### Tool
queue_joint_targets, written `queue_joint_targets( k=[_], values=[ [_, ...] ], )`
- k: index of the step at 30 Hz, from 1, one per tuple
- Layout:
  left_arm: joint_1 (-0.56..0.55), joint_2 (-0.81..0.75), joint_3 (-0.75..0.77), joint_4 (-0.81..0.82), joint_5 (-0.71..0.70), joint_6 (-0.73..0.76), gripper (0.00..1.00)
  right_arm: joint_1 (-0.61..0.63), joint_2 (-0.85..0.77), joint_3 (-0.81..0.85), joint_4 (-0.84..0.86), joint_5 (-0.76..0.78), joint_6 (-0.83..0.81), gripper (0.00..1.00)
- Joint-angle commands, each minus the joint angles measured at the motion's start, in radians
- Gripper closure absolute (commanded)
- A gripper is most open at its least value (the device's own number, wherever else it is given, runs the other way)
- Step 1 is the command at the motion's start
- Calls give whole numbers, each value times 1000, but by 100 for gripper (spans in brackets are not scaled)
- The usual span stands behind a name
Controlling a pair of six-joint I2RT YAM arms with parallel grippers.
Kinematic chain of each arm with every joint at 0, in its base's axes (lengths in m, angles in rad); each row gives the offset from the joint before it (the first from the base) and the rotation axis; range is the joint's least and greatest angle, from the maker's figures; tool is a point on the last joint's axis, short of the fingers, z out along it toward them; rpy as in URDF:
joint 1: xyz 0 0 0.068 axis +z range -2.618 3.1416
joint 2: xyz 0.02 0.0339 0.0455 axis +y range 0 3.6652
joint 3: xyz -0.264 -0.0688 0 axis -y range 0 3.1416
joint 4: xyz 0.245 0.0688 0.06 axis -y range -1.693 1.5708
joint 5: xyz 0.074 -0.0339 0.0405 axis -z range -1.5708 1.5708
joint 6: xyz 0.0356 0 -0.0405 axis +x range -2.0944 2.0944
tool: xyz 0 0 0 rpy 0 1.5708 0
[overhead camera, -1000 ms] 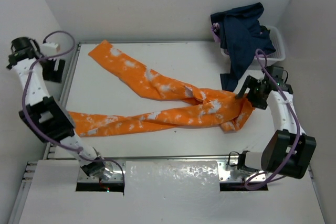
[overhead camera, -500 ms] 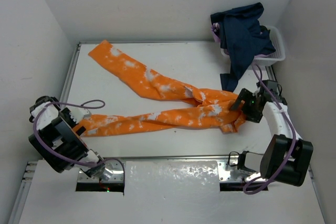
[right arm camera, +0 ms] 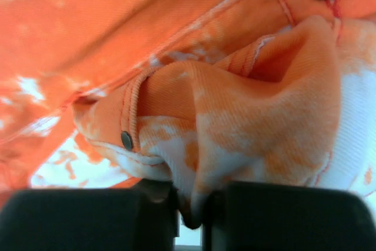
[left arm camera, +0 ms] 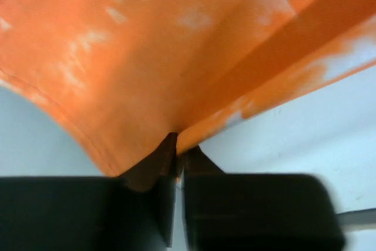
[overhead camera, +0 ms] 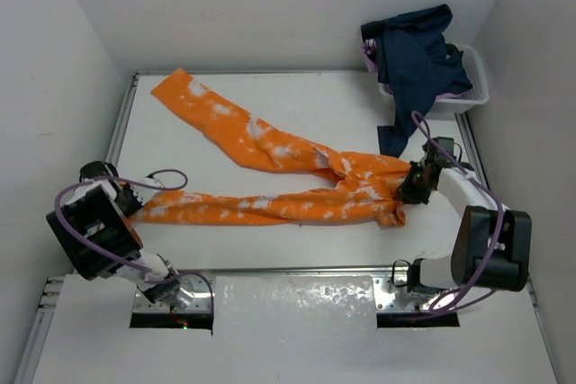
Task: Fold and stack the trousers
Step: Flatten the trousers out
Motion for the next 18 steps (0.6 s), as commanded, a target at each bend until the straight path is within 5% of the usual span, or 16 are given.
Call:
queue_joint_targets(
  k=[1, 5, 14, 18],
  values=[
    [-13, 8, 56, 16, 80, -103, 100, 4, -2, 145, 2, 131, -39, 98],
    [-14, 63, 337, -19, 162, -345, 100, 1, 6, 364, -7, 188, -146, 100],
    [-131, 331, 1188, -150, 256, -785, 100, 3, 269, 1037, 201, -117, -72, 100],
    [-148, 394, 1375, -183, 266, -843, 100, 1, 221, 1015, 334, -171, -65, 100]
  ],
)
